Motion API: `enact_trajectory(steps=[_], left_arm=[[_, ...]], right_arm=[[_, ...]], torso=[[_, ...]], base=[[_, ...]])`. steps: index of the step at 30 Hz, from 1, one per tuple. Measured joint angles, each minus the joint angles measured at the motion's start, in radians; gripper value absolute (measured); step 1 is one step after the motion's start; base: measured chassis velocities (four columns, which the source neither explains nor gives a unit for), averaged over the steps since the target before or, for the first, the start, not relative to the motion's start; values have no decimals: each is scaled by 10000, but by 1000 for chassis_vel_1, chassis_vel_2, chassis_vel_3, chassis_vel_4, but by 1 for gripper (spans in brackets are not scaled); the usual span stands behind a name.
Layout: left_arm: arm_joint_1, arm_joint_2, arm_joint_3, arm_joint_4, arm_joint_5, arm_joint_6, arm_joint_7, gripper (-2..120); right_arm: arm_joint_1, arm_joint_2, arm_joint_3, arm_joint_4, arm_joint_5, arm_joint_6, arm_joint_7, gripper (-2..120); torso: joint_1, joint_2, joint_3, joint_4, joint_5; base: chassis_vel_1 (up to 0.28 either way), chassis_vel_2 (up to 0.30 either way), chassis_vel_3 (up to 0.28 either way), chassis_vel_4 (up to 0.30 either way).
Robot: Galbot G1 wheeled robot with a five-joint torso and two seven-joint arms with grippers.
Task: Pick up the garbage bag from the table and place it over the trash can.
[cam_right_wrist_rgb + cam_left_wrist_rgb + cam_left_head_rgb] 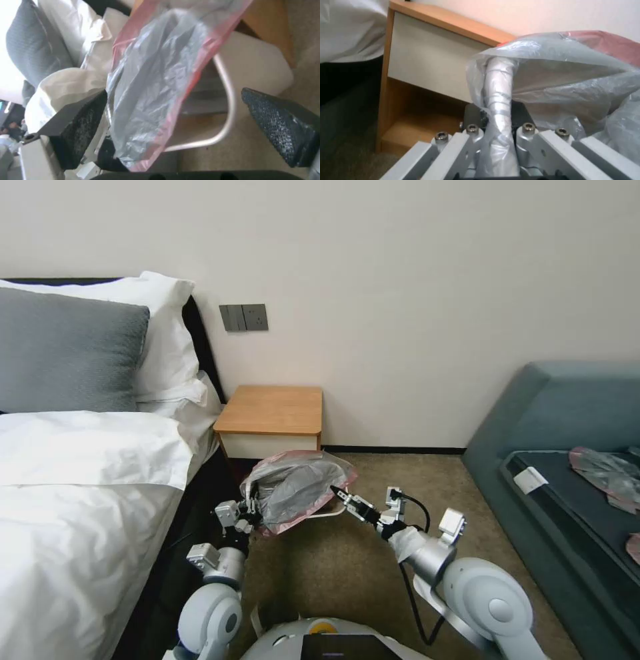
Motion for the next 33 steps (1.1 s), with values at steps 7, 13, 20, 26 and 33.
enact_trajectory(steps=[7, 13, 20, 26, 33], left_arm=[[72, -8, -32, -156, 96, -22, -31, 5], [96, 12, -50, -208, 113, -35, -37, 5], [27, -10, -24, -131, 99, -23, 8, 5], [13, -28, -139, -80, 88, -31, 9, 5], [-9, 5, -320, 3, 180, -79, -19, 5]], right_arm=[[127, 150, -434, -15, -71, 114, 69, 100], [148, 231, -599, -21, -87, 186, 128, 100], [-74, -52, -156, -19, -207, 97, 56, 100], [-237, -217, 160, -20, -288, 110, 108, 100], [-333, -354, 151, -24, 27, 252, 179, 100]], torso=[[0, 0, 0, 0, 0], [0, 0, 0, 0, 0], [0, 0, 0, -2, 1], [1, 0, 0, -1, 1], [0, 0, 0, -1, 1]], base=[[0, 0, 0, 0], [0, 0, 0, 0], [0, 0, 0, 0], [0, 0, 0, 0], [0, 0, 0, 0]])
